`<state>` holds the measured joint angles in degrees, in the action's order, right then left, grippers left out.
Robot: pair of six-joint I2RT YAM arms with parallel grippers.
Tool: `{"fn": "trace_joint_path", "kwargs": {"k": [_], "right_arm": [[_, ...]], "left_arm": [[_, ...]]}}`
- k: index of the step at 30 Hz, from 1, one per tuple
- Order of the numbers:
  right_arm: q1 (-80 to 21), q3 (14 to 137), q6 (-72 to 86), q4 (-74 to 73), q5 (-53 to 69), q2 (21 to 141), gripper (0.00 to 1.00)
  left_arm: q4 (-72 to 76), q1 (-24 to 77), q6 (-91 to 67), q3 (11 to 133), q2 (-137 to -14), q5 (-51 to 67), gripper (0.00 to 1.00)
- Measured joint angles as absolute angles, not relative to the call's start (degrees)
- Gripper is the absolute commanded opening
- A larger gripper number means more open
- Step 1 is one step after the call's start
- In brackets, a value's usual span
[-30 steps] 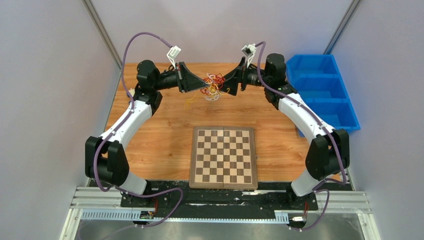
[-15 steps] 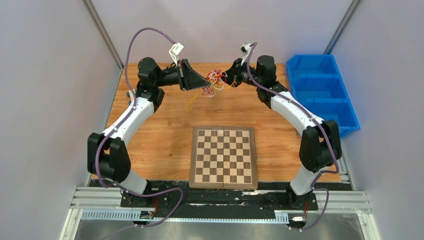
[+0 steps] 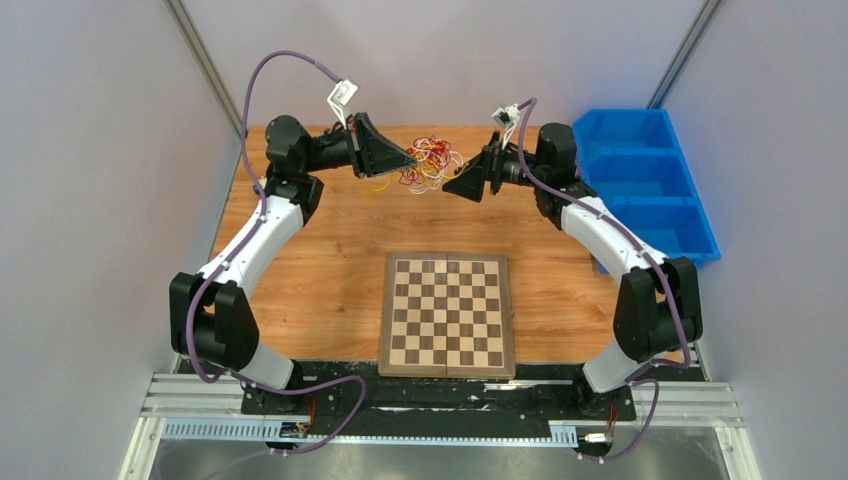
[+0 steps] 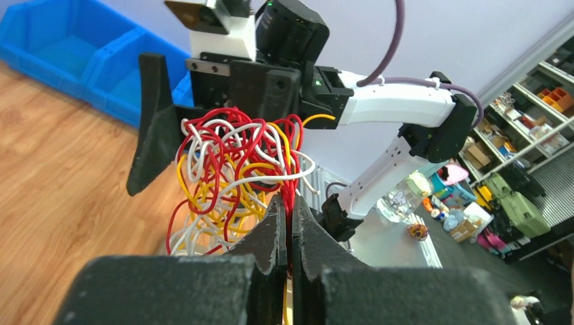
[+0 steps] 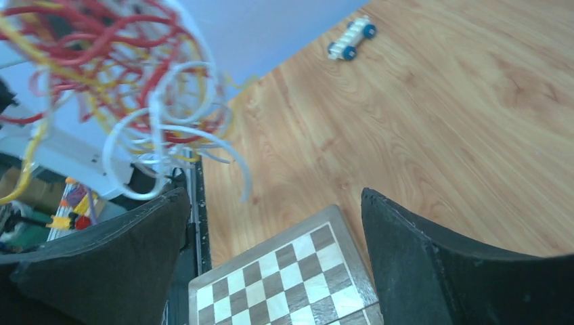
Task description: Untangle the cables
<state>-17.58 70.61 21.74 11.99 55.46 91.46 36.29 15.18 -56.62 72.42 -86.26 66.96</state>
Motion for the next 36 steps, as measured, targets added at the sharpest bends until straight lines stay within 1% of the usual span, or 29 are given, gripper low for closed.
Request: {"fn": "trace_joint_path", "kwargs": {"k": [3, 5, 7, 9, 10, 12, 14, 15, 16, 17, 20, 24, 27, 30, 33, 36], "right_arm": [[-18.0, 70.1, 25.1, 16.9, 58.1, 89.2, 0.97], [-18.4, 70.3, 27.3, 20.6, 58.7, 88.7, 0.95], [-18.6, 70.6, 29.3, 24.0, 58.7, 89.0, 0.91], [-18.8, 71.4, 31.3, 27.1, 58.8, 90.0, 0.82], [-19.1, 72.1, 32.3, 28.6, 58.9, 90.8, 0.75], [-19.5, 73.7, 34.0, 31.1, 59.0, 92.4, 0.52], [-19.9, 74.3, 35.4, 32.8, 59.2, 93.3, 0.32], [-20.1, 74.4, 35.8, 33.3, 59.2, 93.5, 0.16], [-20.2, 74.4, 36.4, 33.8, 59.2, 93.6, 0.02], [-20.3, 74.4, 36.1, 33.7, 59.2, 93.6, 0.00], [-20.4, 74.4, 33.6, 29.8, 57.0, 93.2, 0.00], [-20.0, 74.4, 27.6, 21.3, 49.5, 91.6, 0.00], [-19.0, 74.8, 23.1, 15.0, 42.6, 90.1, 0.00], [-18.2, 75.6, 19.2, 9.9, 37.4, 89.8, 0.00], [-18.1, 75.6, 15.8, 6.3, 34.8, 89.8, 0.00], [-18.0, 75.6, 12.4, 4.9, 33.3, 89.8, 0.00]], "left_arm": [[42.4, 15.2, -61.4, 72.4, -87.2, 67.4, 0.00], [45.7, 15.2, -64.3, 72.6, -88.1, 67.9, 0.00], [47.9, 15.3, -66.7, 73.0, -89.3, 68.7, 0.00], [49.1, 15.4, -68.3, 73.6, -90.3, 69.1, 0.00], [49.5, 15.5, -68.8, 73.7, -90.6, 69.3, 0.00], [50.1, 15.7, -69.6, 73.7, -90.7, 69.5, 0.00], [50.5, 15.9, -70.0, 73.9, -90.7, 69.6, 0.00], [50.6, 16.0, -70.1, 73.9, -90.7, 69.6, 0.00], [50.6, 16.0, -70.2, 74.0, -90.7, 69.7, 0.00], [50.5, 16.0, -70.2, 74.0, -90.7, 69.6, 0.00], [49.9, 16.0, -69.7, 74.0, -90.7, 69.6, 0.00], [44.2, 15.9, -65.9, 74.0, -90.6, 69.5, 0.00], [32.3, 15.9, -55.7, 73.9, -89.3, 67.0, 0.00], [18.2, 15.9, -43.2, 74.0, -86.7, 62.0, 0.00], [7.0, 16.4, -33.0, 74.8, -84.2, 57.0, 0.00], [-0.5, 16.7, -26.4, 75.6, -82.6, 53.4, 0.00]]}}
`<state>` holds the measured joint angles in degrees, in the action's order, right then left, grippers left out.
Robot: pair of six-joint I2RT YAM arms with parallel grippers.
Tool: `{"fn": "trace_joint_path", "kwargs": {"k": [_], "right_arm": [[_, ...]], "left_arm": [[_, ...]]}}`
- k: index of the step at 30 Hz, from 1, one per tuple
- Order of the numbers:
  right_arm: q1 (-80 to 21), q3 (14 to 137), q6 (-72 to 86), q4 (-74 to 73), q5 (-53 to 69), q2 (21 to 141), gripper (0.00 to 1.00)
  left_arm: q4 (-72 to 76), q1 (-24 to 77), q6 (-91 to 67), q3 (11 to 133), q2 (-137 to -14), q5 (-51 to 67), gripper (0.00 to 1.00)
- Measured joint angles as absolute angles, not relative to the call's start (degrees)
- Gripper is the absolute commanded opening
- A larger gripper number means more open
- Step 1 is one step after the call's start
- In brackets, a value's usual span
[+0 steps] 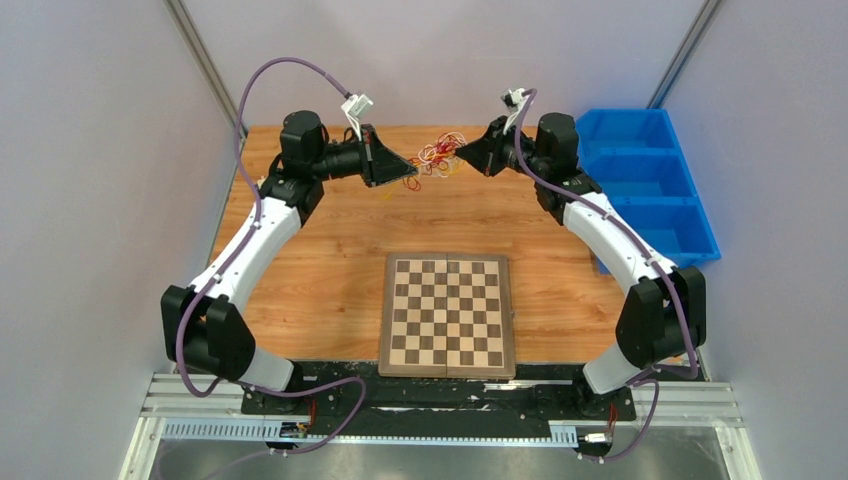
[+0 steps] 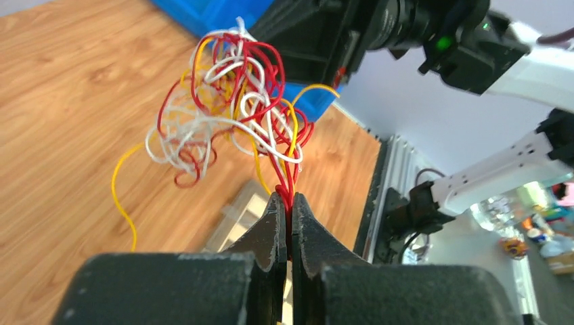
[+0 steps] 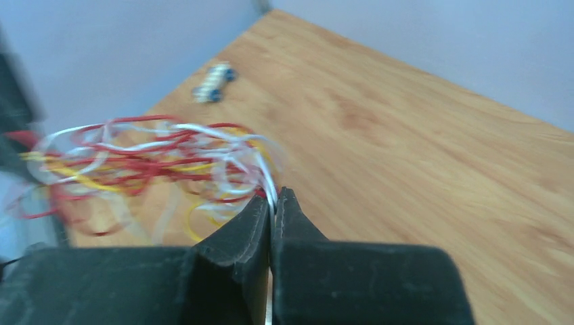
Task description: Untangle the cables
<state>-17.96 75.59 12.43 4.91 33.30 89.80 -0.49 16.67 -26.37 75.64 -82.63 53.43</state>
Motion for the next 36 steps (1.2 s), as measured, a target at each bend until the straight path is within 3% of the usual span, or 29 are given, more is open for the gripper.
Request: {"fn": "trace_joint_path", "kwargs": {"k": [11, 17, 18, 20, 21, 24, 29, 36], "right_arm": [[-1.3, 75.6, -1.1, 1.2, 20.3, 95.4, 0.00], [4.6, 74.9, -5.6, -0.7, 13.1, 95.7, 0.01], [4.8, 74.9, -6.0, -0.7, 14.9, 95.7, 0.15], [4.8, 75.0, -5.9, -1.1, 21.2, 95.7, 0.59], [4.8, 75.0, -5.3, -1.6, 25.1, 95.7, 0.74], [3.2, 75.3, -3.7, -3.3, 37.3, 95.7, 0.97], [-7.4, 77.6, -1.8, -4.0, 50.5, 95.7, 1.00], [-23.6, 79.2, -1.8, 0.2, 57.2, 95.2, 1.00]], "left_arm": [[-22.1, 16.2, -6.9, 81.1, -74.4, 43.5, 0.00], [-28.4, 10.3, -2.0, 81.1, -69.0, 36.6, 0.00], [-28.8, 8.8, -1.7, 81.1, -68.7, 36.7, 0.00], [-29.1, 6.3, -1.6, 80.9, -68.5, 38.6, 0.00], [-28.8, 5.5, -1.8, 80.7, -68.6, 40.4, 0.00], [-24.7, 4.8, -5.7, 78.5, -68.6, 48.8, 0.00], [-16.3, 7.8, -12.8, 75.0, -69.8, 59.0, 0.00], [-9.3, 13.9, -16.1, 75.6, -74.4, 64.7, 0.00]]}}
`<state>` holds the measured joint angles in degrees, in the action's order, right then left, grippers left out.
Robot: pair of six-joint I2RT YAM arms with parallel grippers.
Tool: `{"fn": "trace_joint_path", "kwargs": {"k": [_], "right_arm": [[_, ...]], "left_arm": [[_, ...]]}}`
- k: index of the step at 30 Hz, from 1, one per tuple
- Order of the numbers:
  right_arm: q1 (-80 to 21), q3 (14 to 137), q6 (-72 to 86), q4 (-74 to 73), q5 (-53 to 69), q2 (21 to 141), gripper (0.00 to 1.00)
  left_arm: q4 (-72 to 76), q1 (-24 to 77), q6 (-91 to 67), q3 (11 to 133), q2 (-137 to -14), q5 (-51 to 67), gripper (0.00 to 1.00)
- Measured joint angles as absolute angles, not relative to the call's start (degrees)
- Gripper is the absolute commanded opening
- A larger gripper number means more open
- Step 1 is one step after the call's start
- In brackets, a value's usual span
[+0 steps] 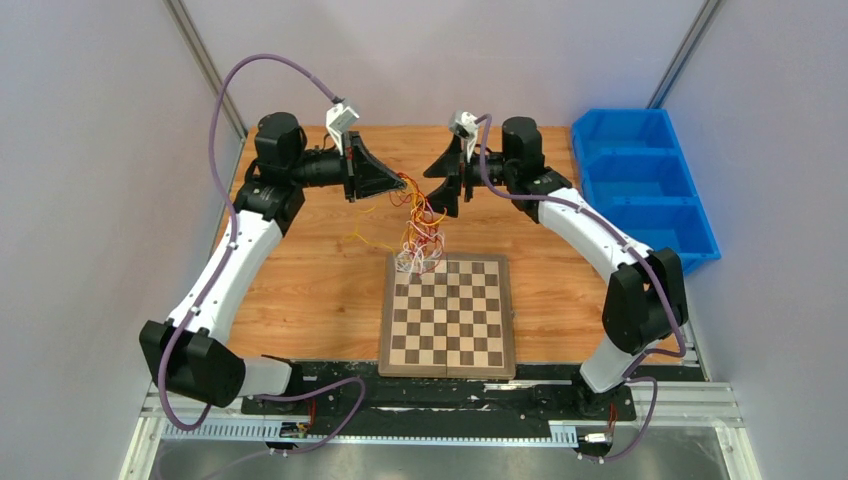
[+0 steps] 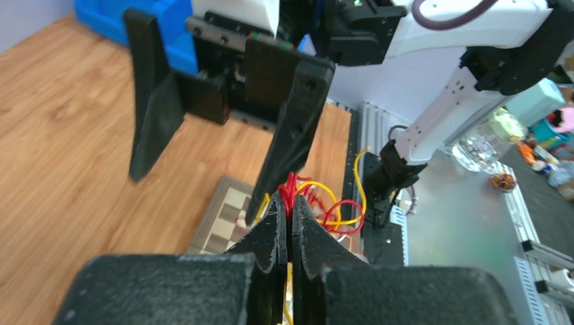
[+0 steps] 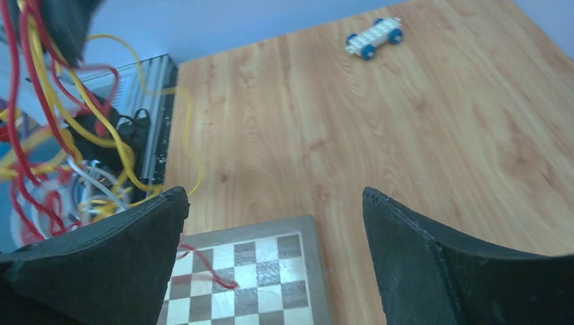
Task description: Untangle the cables
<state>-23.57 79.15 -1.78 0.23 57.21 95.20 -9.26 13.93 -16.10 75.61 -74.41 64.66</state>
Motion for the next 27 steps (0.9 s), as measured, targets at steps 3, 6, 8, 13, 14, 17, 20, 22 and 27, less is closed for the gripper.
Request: {"fn": "trace_joint_path", "kwargs": {"k": [3, 6, 8, 13, 14, 17, 20, 22, 27], "right_arm": [[-26.8, 79.9, 0.0, 3.4, 59.0, 96.3, 1.00], [-28.9, 79.4, 2.7, 7.3, 60.1, 97.1, 1.00], [-29.6, 78.5, 4.5, 9.5, 61.0, 97.1, 1.00], [-30.0, 78.0, 6.5, 10.9, 63.6, 97.1, 1.00], [-29.8, 77.9, 6.3, 10.6, 63.7, 97.1, 1.00], [-28.7, 77.5, 6.3, 8.9, 63.5, 97.1, 1.00], [-25.3, 78.0, 7.6, 7.6, 63.3, 97.1, 1.00], [-22.2, 79.4, 8.4, 6.7, 62.6, 97.1, 1.00], [-17.5, 83.8, 8.8, 6.2, 62.1, 97.0, 1.00]], "left_arm": [[-3.8, 16.2, -19.9, 76.1, -77.0, 65.6, 0.00], [0.9, 17.2, -23.6, 76.2, -78.5, 66.2, 0.00], [1.8, 17.2, -24.4, 76.3, -78.7, 66.6, 0.00], [2.5, 16.6, -24.3, 77.1, -78.7, 67.2, 0.00], [2.5, 16.4, -24.3, 77.3, -78.7, 67.5, 0.00], [2.2, 15.6, -24.1, 78.9, -78.9, 68.7, 0.00], [0.9, 15.1, -22.8, 80.9, -79.0, 70.3, 0.00], [-0.1, 15.0, -21.6, 81.7, -79.0, 71.2, 0.00], [-3.0, 14.9, -18.9, 82.1, -79.1, 72.0, 0.00]]}}
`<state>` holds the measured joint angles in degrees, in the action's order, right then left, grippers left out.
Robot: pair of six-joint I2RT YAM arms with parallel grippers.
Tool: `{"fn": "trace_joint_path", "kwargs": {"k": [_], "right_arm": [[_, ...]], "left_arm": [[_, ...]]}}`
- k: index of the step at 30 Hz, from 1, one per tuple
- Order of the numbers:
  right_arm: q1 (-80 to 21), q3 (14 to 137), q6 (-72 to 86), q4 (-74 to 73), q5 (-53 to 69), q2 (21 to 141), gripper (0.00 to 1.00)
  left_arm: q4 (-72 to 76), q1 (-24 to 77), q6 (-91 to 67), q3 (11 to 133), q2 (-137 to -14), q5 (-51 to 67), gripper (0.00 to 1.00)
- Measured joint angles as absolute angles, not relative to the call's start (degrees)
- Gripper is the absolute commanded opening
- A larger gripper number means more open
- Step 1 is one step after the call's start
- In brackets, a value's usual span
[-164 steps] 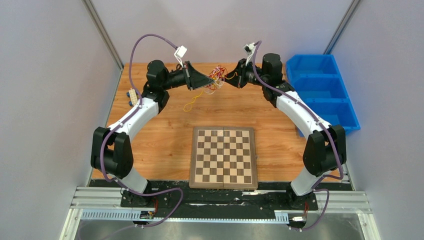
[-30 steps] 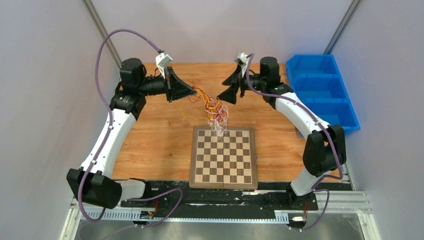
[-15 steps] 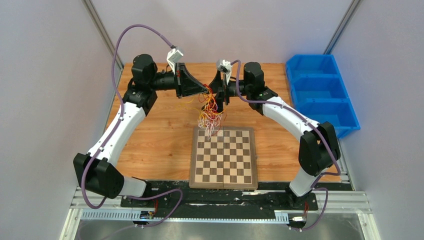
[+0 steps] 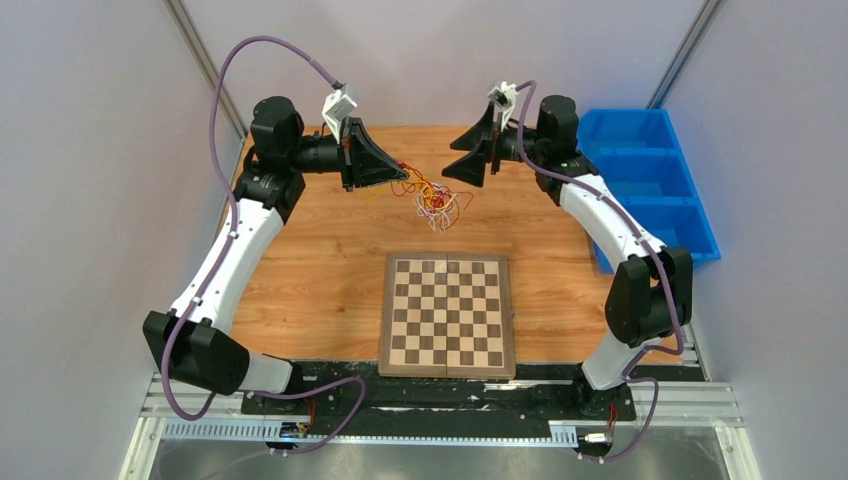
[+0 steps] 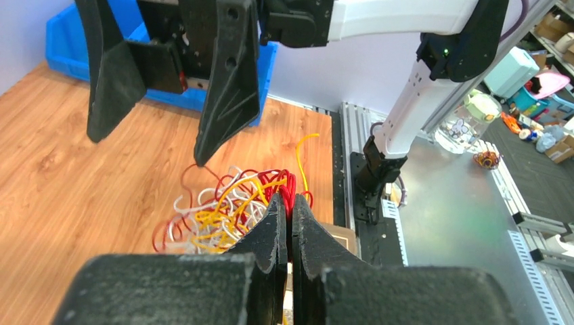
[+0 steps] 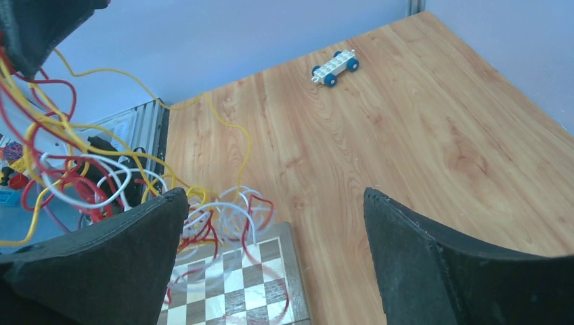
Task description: Untangle the cables
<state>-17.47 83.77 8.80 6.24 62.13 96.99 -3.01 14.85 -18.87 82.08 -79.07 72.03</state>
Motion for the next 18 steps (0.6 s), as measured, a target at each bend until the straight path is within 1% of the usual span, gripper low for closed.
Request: {"fn": "trace_joint_path", "kwargs": {"k": [3, 10, 14, 18], "right_arm": [[-15.9, 84.1, 7.7, 4.9, 63.0, 95.8, 1.00], [-15.2, 81.1, -1.8, -3.8, 65.1, 90.3, 1.00], [-17.6, 79.2, -6.6, -5.5, 66.1, 88.7, 1.00], [-23.4, 76.6, -12.2, -6.8, 66.1, 88.6, 1.00]], "left_arm": [[-4.1, 14.7, -17.7, 82.2, -79.2, 72.1, 0.00], [-4.7, 14.3, -17.0, 83.2, -80.9, 72.5, 0.00], [-3.6, 14.2, -18.3, 83.2, -81.1, 73.4, 0.00], [-0.9, 14.2, -20.7, 83.2, -81.1, 73.5, 0.00]]}}
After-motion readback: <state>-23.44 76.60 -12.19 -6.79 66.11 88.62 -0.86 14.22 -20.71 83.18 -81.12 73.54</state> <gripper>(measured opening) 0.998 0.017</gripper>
